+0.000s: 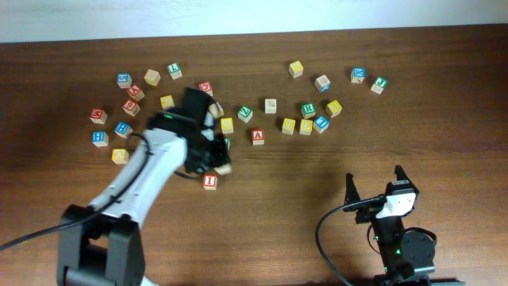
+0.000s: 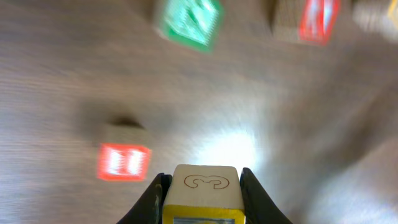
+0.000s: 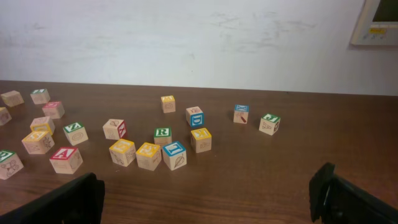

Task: Spell out ICRA
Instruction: 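Place the C block to the right of the I block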

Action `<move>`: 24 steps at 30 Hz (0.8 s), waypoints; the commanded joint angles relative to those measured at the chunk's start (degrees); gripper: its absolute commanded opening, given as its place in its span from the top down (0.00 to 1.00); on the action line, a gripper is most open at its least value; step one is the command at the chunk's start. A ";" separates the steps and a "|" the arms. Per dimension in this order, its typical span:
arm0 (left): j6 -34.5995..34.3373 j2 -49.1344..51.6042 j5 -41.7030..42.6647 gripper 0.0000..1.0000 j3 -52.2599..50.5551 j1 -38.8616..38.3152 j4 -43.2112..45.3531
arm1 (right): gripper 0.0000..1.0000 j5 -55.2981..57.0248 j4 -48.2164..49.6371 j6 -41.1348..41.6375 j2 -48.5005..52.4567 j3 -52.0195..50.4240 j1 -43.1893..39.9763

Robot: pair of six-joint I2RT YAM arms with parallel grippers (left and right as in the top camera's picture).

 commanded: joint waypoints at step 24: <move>-3.37 1.64 -23.54 0.82 -14.95 -13.55 16.35 | 0.02 0.63 -0.22 -0.24 -0.37 -0.42 -0.37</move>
